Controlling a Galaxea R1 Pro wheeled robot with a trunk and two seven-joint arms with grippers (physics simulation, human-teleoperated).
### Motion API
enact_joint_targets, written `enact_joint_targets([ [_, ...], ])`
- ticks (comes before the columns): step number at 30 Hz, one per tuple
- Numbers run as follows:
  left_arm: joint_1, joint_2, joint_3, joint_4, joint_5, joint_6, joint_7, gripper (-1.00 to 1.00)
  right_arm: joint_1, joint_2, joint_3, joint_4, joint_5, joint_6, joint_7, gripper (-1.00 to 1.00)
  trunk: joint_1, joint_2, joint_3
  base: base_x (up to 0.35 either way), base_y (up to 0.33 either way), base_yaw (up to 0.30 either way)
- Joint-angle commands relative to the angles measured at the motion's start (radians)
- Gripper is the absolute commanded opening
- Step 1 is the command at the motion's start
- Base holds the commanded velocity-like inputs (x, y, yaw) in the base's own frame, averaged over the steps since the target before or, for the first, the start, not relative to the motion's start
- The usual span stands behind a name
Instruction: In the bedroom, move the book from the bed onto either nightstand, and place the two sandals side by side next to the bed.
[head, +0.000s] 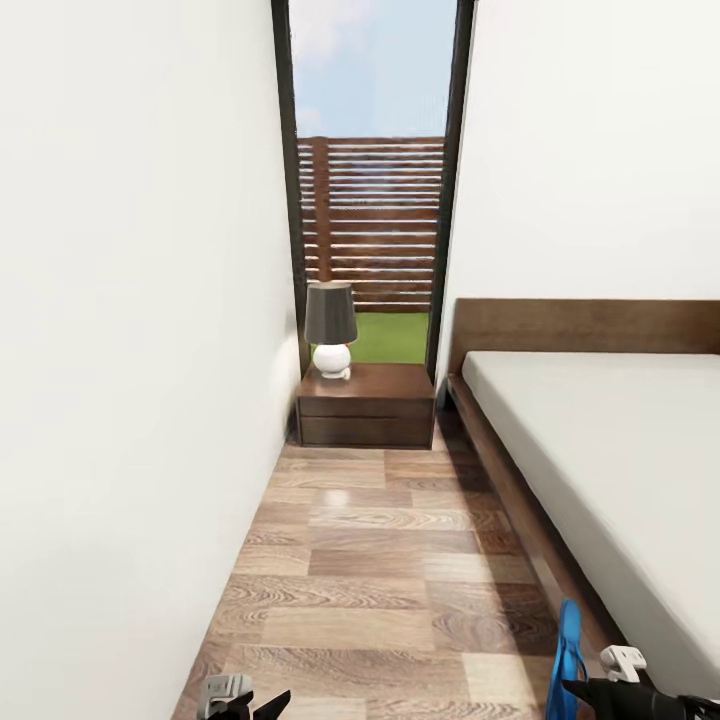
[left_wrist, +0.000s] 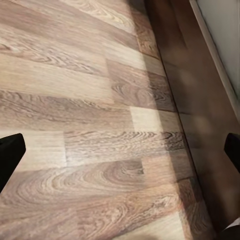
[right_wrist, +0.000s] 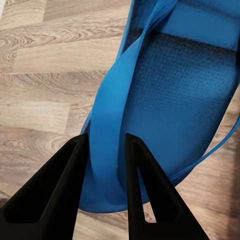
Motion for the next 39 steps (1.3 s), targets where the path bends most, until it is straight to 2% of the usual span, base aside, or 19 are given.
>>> enact_joint_targets([
  [1,0.000,0.001,-0.002,-0.001,0.011,0.009,-0.001,1.00,-0.001,0.000,0.008,0.003,-0.010,-0.001,0.007,-1.00,0.000,0.000,-0.001,0.000,0.000,0.000],
  [20,0.000,0.001,-0.001,0.000,0.014,0.008,-0.004,1.00,-0.001,0.000,0.008,0.003,-0.010,-0.002,0.005,-1.00,0.000,0.000,-0.001,0.000,0.000,-0.018],
  [39,0.000,0.001,-0.002,-0.001,0.011,0.009,0.000,1.00,-0.001,0.000,0.008,0.003,-0.010,-0.002,0.009,-1.00,-0.073,0.133,0.058,0.000,0.000,-0.003],
])
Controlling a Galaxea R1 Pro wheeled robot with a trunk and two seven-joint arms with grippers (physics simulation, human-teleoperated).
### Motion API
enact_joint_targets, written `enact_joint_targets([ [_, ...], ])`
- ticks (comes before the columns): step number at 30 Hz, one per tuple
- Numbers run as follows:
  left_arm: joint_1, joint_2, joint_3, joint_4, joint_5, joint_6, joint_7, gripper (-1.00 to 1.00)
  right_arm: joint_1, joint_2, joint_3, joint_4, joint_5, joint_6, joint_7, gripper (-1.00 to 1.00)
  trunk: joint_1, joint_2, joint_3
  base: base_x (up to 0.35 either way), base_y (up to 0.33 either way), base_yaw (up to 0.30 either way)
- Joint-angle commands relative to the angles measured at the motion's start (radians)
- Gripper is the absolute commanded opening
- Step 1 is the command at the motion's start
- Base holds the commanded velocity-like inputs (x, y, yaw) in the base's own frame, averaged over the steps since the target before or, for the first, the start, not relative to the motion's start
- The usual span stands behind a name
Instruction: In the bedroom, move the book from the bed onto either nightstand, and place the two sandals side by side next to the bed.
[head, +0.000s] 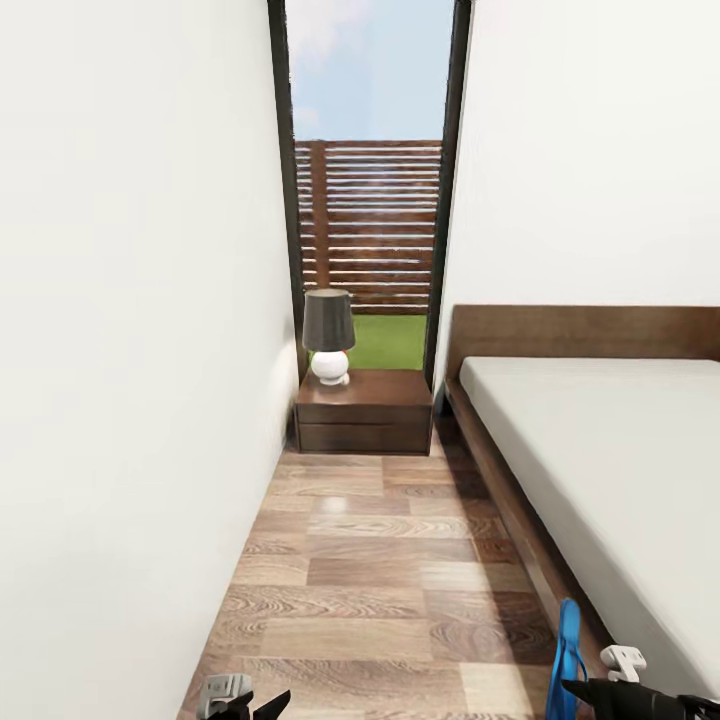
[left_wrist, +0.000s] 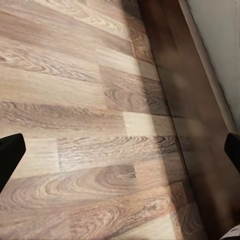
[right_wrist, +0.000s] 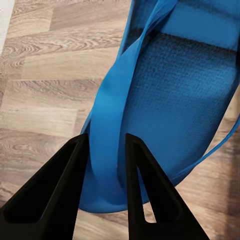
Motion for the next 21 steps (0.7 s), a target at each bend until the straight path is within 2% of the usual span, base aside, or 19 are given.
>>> enact_joint_targets([
  [1,0.000,0.001,-0.002,-0.001,0.010,0.009,0.000,1.00,-0.001,0.000,0.009,0.003,-0.009,-0.001,0.007,-1.00,-0.004,0.007,0.002,0.000,0.000,0.000],
  [21,0.000,0.000,-0.003,0.000,0.010,0.010,0.003,1.00,-0.001,0.005,0.011,0.003,-0.003,0.000,0.000,-1.00,-0.081,0.147,0.065,0.000,0.000,0.000],
])
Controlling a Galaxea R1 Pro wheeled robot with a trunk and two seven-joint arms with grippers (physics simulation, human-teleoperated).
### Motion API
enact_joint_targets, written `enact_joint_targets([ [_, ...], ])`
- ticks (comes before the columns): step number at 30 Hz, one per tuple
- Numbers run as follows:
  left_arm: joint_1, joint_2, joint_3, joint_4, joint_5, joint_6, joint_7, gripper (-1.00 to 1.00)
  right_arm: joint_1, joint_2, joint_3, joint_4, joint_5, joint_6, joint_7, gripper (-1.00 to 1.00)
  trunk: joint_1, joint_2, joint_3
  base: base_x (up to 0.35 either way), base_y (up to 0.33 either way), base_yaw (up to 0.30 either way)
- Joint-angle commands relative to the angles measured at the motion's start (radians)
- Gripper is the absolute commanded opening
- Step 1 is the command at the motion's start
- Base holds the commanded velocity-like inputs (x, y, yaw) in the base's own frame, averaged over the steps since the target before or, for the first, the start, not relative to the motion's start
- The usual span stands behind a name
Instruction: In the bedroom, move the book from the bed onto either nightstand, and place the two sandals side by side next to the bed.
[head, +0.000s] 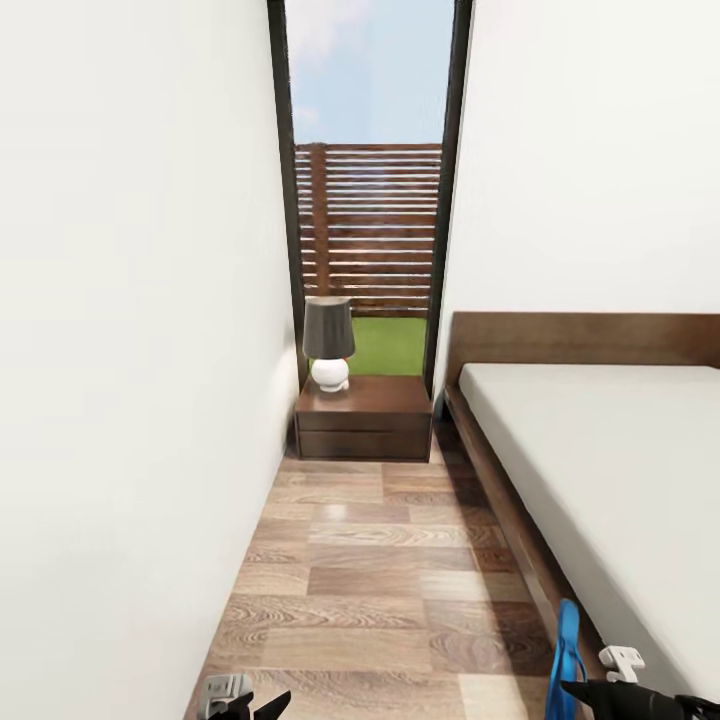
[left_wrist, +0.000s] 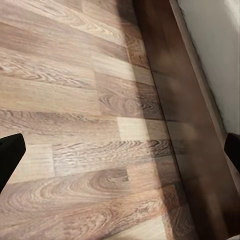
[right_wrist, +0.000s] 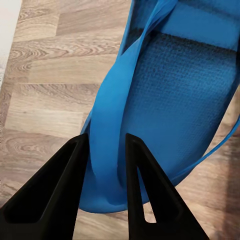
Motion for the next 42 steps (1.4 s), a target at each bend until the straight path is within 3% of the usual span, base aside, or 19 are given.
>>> enact_joint_targets([
  [1,0.000,0.001,-0.001,-0.001,0.010,0.009,0.000,1.00,-0.001,0.006,0.009,0.003,-0.009,-0.001,0.007,-1.00,-0.004,0.007,0.002,0.000,0.000,0.000],
  [5,0.000,0.000,-0.002,0.000,0.010,0.009,0.000,1.00,-0.001,0.055,0.009,0.003,-0.007,-0.001,0.006,-1.00,-0.019,0.035,0.015,0.000,0.000,0.000],
  [8,0.000,0.000,-0.002,-0.001,0.010,0.009,0.000,1.00,-0.001,0.067,0.008,0.004,-0.007,-0.001,0.007,-1.00,-0.031,0.056,0.024,0.000,0.000,0.000],
  [42,0.000,0.000,-0.002,0.000,0.010,0.009,0.000,1.00,-0.001,0.071,0.008,0.004,-0.007,-0.001,0.009,-1.00,-0.161,0.294,0.131,0.000,0.000,0.000],
])
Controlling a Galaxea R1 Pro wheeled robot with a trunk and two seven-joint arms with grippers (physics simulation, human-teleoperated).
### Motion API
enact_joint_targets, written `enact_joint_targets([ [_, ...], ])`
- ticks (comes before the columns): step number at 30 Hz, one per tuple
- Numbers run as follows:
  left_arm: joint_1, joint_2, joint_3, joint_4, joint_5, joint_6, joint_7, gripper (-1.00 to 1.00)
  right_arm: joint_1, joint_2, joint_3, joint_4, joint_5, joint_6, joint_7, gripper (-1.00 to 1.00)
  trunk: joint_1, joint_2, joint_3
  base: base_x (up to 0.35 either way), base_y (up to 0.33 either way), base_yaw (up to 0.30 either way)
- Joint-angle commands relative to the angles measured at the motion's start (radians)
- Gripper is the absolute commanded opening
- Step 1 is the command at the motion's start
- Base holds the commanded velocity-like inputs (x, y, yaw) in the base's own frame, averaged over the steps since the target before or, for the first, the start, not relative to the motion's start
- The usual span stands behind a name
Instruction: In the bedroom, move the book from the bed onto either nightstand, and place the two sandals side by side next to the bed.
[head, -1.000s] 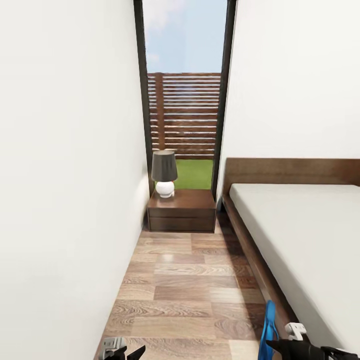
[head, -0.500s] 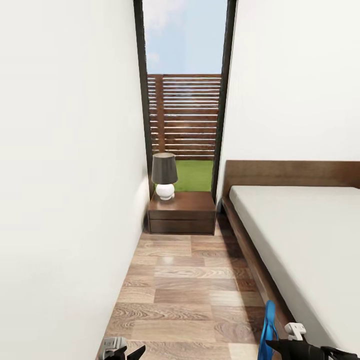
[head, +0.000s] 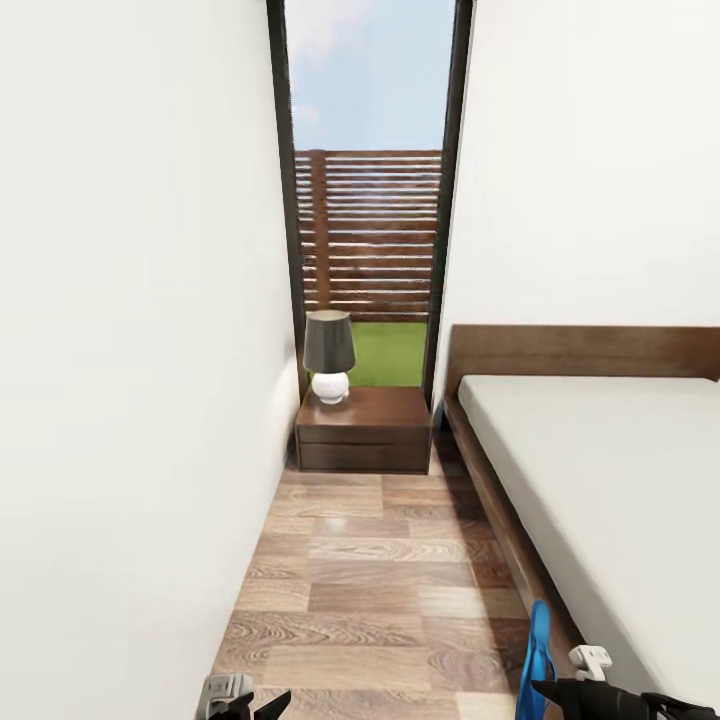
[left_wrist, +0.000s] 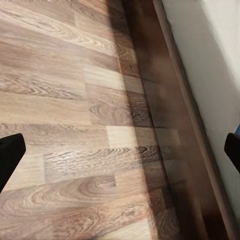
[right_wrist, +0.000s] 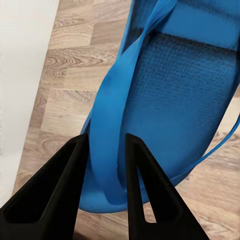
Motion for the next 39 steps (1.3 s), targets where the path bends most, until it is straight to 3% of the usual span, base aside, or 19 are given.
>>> enact_joint_targets([
  [1,0.000,0.001,-0.002,-0.001,0.010,0.009,0.000,1.00,-0.001,0.000,0.009,0.003,-0.010,-0.001,0.007,-1.00,-0.004,0.007,0.002,0.000,0.000,0.000],
  [39,0.000,0.001,-0.002,-0.001,0.010,0.009,0.000,1.00,-0.001,0.000,0.009,0.003,-0.011,0.000,0.007,-1.00,-0.150,0.273,0.121,0.000,0.000,0.000],
])
